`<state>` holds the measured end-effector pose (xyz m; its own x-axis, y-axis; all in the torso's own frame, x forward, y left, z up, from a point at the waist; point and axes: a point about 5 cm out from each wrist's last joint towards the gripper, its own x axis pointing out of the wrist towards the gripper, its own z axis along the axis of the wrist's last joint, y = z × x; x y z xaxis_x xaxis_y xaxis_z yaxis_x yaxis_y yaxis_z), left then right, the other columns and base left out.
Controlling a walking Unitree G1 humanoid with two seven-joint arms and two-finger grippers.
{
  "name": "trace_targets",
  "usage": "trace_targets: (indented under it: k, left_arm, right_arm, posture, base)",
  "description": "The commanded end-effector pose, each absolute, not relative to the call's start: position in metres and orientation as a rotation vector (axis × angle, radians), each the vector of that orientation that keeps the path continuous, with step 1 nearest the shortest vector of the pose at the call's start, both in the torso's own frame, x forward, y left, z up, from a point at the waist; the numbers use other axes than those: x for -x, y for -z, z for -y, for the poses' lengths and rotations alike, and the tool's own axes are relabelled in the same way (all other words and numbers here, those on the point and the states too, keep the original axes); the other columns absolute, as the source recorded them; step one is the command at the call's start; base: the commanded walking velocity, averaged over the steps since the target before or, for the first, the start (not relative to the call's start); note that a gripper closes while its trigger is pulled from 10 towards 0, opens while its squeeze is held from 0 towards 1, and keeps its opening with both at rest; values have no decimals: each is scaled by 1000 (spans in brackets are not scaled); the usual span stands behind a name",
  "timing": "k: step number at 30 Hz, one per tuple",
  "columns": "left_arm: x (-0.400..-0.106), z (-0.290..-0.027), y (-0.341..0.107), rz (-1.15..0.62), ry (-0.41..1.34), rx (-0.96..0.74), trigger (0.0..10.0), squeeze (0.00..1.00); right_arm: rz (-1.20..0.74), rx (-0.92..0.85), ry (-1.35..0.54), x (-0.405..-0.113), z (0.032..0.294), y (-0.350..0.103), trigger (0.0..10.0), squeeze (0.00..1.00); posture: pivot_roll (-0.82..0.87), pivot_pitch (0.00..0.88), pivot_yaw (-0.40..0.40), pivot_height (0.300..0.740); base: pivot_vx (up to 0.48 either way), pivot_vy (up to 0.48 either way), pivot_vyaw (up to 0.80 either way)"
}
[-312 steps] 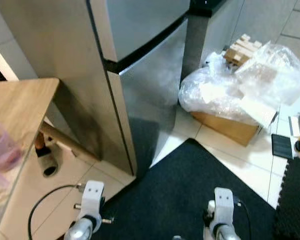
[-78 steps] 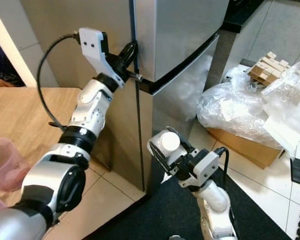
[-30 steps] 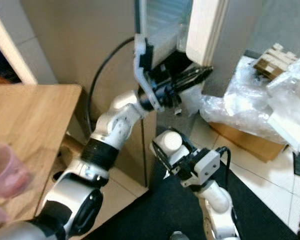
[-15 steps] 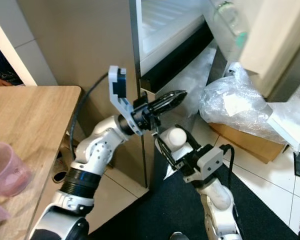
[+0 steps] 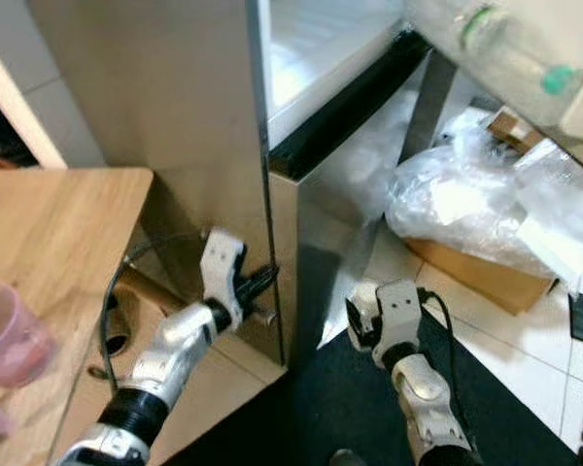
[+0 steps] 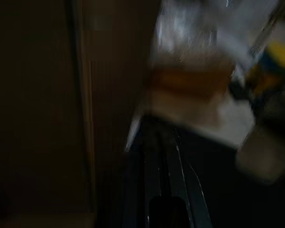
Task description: Restocking fridge
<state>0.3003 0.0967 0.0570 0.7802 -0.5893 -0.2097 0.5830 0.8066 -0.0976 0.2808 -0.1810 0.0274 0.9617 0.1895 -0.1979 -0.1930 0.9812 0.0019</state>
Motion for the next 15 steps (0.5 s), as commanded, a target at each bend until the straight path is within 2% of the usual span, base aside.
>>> trace_targets:
  k: [1, 4, 8, 10, 11, 12, 15]
  left_arm:
    - [-294, -104, -44, -278, 607, -20, 10000, 0]
    - [-263, -125, 5, -460, 487, -97, 10000, 0]
    - [-252, -135, 21, -524, 410, -113, 10000, 0]
    - [-239, -150, 38, -594, 270, -113, 10000, 0]
    - [-239, -150, 38, -594, 270, -113, 10000, 0]
    - [-227, -161, 50, -662, 155, -94, 10000, 0]
    - [-219, -166, 57, -695, 88, -81, 10000, 0]
  right_arm:
    - [-244, -8, -144, -276, 188, -18, 10000, 0]
    - [-399, -5, -41, -259, 204, 9, 10000, 0]
    - [-469, 10, -8, -250, 209, 21, 10000, 0]
    - [-564, 14, 62, -237, 214, 36, 10000, 0]
    - [-564, 14, 62, -237, 214, 36, 10000, 0]
    - [-597, 9, 88, -230, 213, 43, 10000, 0]
    - [-599, 6, 90, -229, 209, 45, 10000, 0]
  posture:
    - [-156, 102, -4, 740]
    - [-151, 91, -9, 740]
    - [-151, 84, -10, 740]
    - [-148, 82, -11, 740]
    - [-148, 82, -11, 740]
    - [-144, 73, -14, 740]
    - [-144, 72, -14, 740]
  base:
    - [0, 0, 0]
    - [0, 0, 0]
    - [0, 0, 0]
    - [0, 0, 0]
    - [0, 0, 0]
    - [0, 0, 0]
    - [0, 0, 0]
